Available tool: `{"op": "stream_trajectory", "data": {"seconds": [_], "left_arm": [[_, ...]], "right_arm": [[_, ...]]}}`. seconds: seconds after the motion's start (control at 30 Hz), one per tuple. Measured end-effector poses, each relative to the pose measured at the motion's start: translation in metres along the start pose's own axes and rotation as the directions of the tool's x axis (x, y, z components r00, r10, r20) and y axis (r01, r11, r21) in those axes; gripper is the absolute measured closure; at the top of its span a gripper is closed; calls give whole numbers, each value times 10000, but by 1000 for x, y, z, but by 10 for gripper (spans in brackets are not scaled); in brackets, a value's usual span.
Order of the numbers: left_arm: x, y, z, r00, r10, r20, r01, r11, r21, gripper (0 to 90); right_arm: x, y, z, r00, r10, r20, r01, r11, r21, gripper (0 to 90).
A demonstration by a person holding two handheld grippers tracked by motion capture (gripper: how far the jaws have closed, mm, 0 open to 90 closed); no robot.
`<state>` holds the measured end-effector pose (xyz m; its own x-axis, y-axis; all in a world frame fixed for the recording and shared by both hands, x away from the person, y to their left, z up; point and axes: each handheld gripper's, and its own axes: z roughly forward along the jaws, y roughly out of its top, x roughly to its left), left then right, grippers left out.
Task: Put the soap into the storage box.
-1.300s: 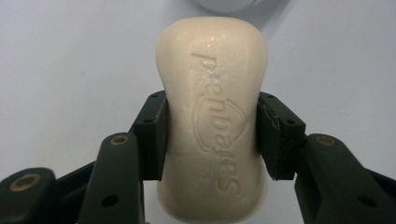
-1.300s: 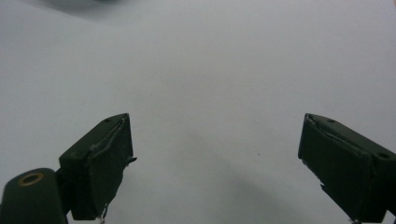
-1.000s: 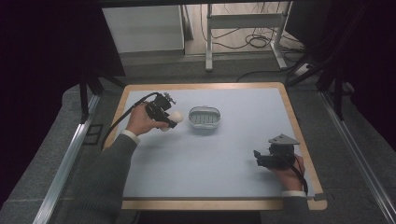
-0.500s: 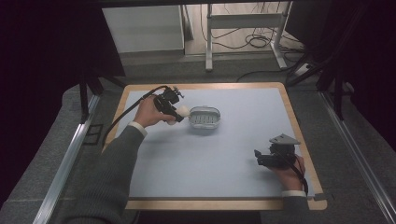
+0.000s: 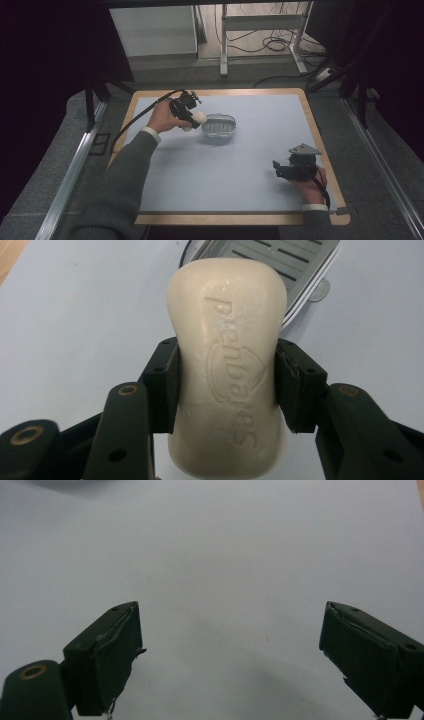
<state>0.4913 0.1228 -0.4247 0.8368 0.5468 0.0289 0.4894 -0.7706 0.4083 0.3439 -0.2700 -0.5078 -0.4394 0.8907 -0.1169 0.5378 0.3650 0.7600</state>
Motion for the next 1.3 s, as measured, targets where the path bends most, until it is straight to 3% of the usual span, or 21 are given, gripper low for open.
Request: {"op": "stream_trajectory", "data": {"seconds": [0.37, 0.87, 1.17, 1.23, 1.3], "left_arm": [[-9, 16, 0, 9989, 475, -34, -474, 9989, 38, 500], [-4, 27, 17, 9979, 622, 204, -620, 9980, -89, 500], [-11, 49, 25, 9905, 1366, 143, -1365, 9906, -55, 500], [-10, 54, 29, 9899, 1365, 385, -1359, 9906, -177, 500], [-10, 55, 31, 9895, 1394, 374, -1389, 9902, -159, 500]], "right_arm": [[1, 0, 0, 10000, -17, 0, 17, 10000, 8, 99], [2, 0, 2, 10000, -67, 5, 67, 10000, 58, 99], [0, -2, 2, 10000, -34, 32, 33, 10000, 76, 99], [-1, -2, 2, 10000, -38, 37, 38, 10000, 83, 99], [-1, -2, 2, 10000, -23, 30, 23, 10000, 90, 99]]}}
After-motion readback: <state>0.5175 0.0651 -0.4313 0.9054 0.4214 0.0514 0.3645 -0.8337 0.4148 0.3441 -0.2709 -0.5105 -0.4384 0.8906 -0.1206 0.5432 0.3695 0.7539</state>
